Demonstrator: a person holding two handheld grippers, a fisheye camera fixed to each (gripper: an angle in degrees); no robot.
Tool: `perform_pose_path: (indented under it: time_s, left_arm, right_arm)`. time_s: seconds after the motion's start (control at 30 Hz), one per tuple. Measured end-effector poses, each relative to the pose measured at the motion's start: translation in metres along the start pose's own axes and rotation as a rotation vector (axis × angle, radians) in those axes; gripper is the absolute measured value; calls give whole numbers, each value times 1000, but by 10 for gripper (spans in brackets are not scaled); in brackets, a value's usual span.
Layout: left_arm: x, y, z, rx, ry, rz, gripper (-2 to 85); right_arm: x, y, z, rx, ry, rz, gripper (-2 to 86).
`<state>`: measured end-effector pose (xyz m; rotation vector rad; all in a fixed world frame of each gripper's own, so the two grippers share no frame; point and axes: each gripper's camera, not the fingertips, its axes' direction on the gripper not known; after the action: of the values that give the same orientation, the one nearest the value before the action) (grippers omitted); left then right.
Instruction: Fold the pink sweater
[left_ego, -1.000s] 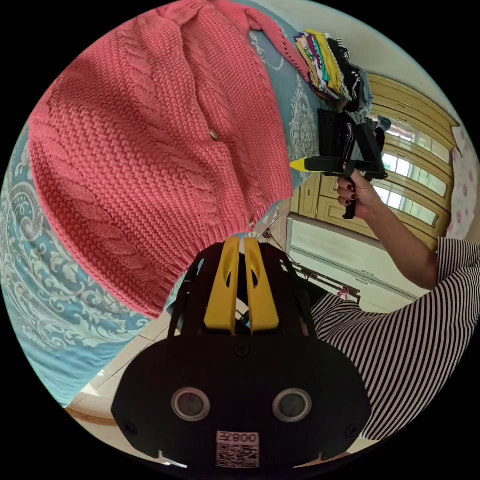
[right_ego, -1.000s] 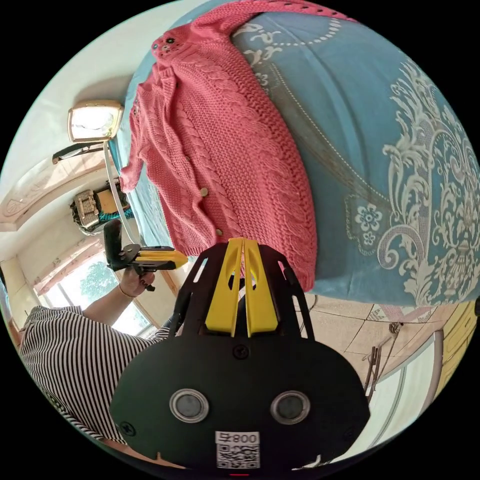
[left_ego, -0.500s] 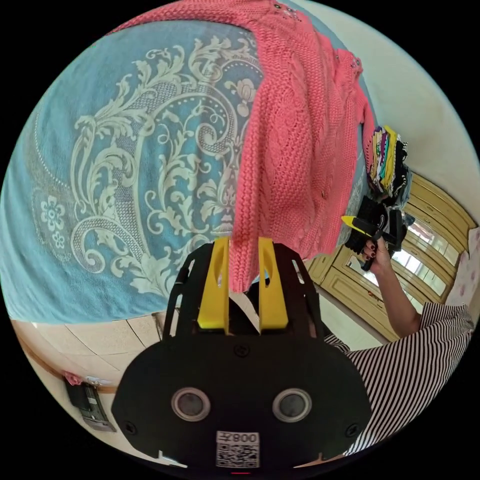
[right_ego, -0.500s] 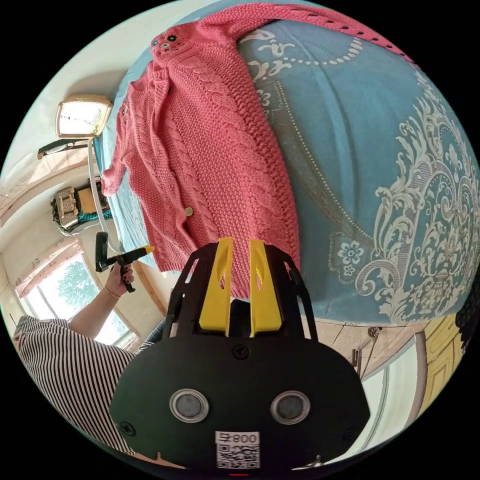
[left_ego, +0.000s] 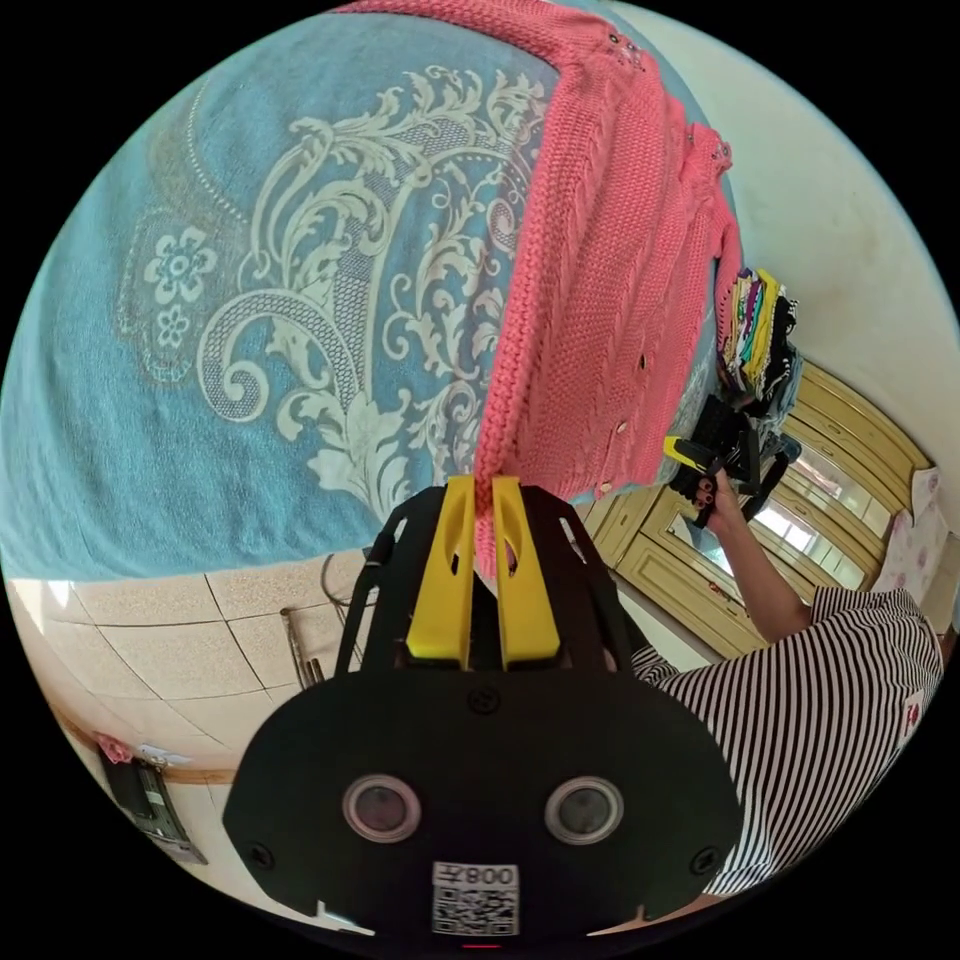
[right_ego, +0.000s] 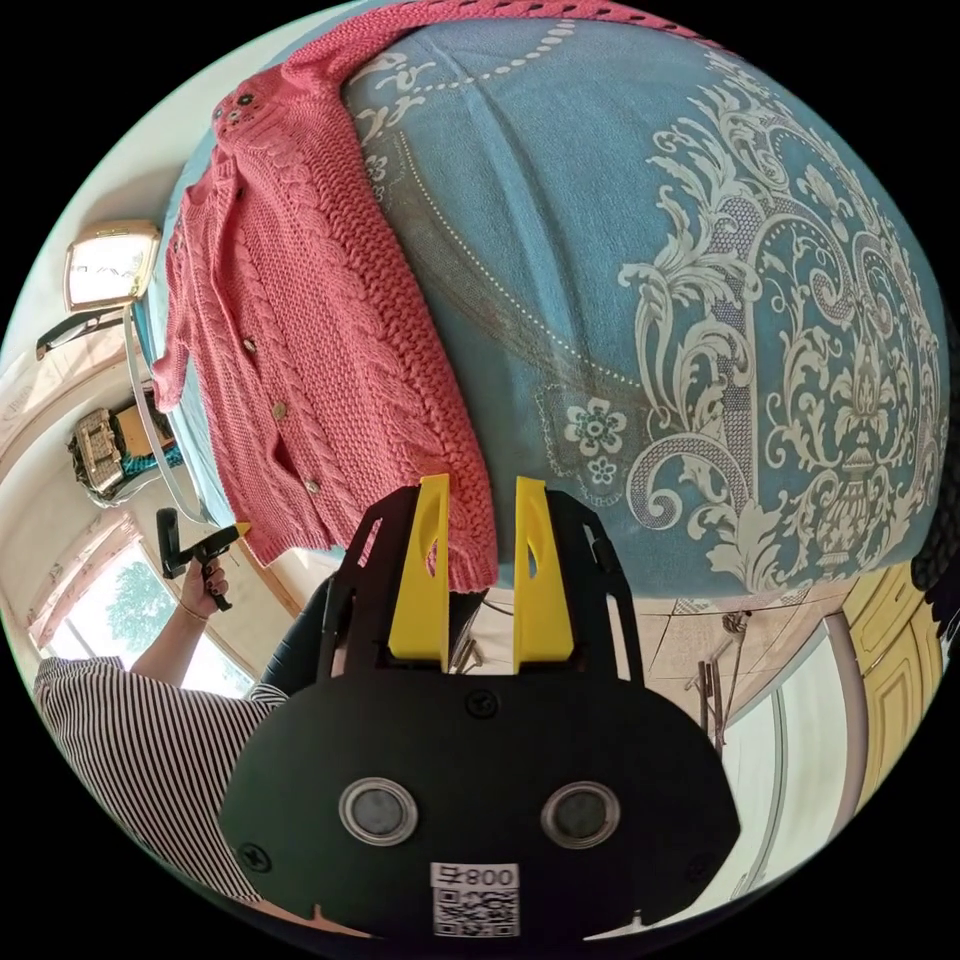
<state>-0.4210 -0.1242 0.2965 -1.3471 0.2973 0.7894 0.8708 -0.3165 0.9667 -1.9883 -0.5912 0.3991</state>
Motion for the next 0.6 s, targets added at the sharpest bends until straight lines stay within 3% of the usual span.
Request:
perform_pose_path:
  time_s: [0.23,0.6]
  left_arm:
    - [17,5,15,-35,-57,82,35]
    - [6,61,13,109,45,75,46]
  right_arm:
    - [3,6,21,28,-1,-26,102]
    - [16,22,43,99,1,-180,89]
